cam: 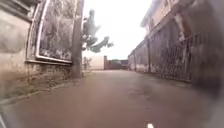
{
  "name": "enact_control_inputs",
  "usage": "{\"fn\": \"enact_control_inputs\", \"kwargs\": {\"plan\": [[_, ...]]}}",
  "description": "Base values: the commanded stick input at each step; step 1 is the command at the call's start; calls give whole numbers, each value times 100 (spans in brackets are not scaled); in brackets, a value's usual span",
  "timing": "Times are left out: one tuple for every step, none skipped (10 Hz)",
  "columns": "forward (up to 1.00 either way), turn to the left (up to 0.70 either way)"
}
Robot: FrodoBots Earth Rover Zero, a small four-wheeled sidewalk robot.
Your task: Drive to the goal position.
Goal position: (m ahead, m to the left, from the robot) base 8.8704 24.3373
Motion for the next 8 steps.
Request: {"fn": "enact_control_inputs", "kwargs": {"plan": [[45, 0], [45, 0], [45, 0], [45, 0], [45, 0], [45, 0], [45, -7], [45, -25]]}}
